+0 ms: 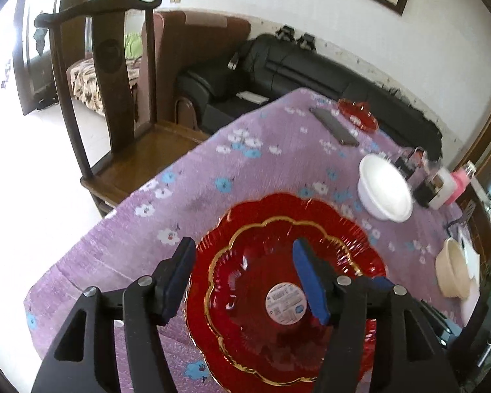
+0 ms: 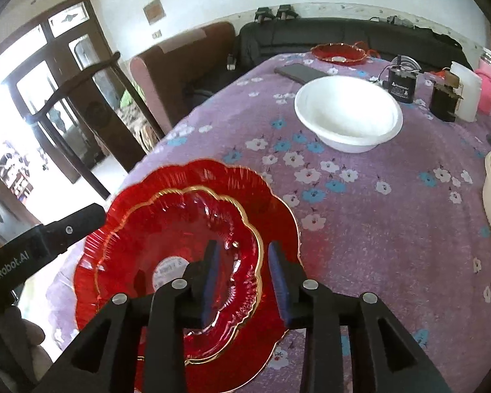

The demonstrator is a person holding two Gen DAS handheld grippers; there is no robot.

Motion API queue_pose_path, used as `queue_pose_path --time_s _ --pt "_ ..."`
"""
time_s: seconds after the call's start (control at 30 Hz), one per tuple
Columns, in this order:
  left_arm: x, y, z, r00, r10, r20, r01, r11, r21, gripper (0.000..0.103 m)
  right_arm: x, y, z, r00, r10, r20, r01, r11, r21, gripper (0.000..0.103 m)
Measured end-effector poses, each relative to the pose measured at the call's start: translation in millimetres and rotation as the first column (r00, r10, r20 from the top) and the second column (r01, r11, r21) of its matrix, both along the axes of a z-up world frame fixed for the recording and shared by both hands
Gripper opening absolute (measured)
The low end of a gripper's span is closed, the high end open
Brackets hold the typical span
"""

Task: Organize plates and bowls
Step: 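Withdraw the right tool from the stacked plates toward the bowls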

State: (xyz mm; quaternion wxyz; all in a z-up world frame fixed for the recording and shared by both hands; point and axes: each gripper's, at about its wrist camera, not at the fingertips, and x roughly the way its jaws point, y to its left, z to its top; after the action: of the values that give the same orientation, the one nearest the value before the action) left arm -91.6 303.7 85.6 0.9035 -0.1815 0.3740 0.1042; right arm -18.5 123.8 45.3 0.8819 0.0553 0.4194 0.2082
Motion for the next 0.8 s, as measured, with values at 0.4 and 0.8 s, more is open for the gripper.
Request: queue_pose_path --time_s 0.4,0.8 --pt "-36.9 7.4 40.4 0.968 0.118 0.222 -0.134 0.989 0.056 0.073 -18.5 -43.3 22.2 0.992 -0.102 0.078 0.098 0.994 0.054 0.045" --pt "-52.7 -12.2 64.9 0.952 0.119 0.283 -0.151 0.984 0.096 0.084 -37.2 -97.8 25.8 0.979 -0.188 0.082 0.179 0.978 0.102 0.047"
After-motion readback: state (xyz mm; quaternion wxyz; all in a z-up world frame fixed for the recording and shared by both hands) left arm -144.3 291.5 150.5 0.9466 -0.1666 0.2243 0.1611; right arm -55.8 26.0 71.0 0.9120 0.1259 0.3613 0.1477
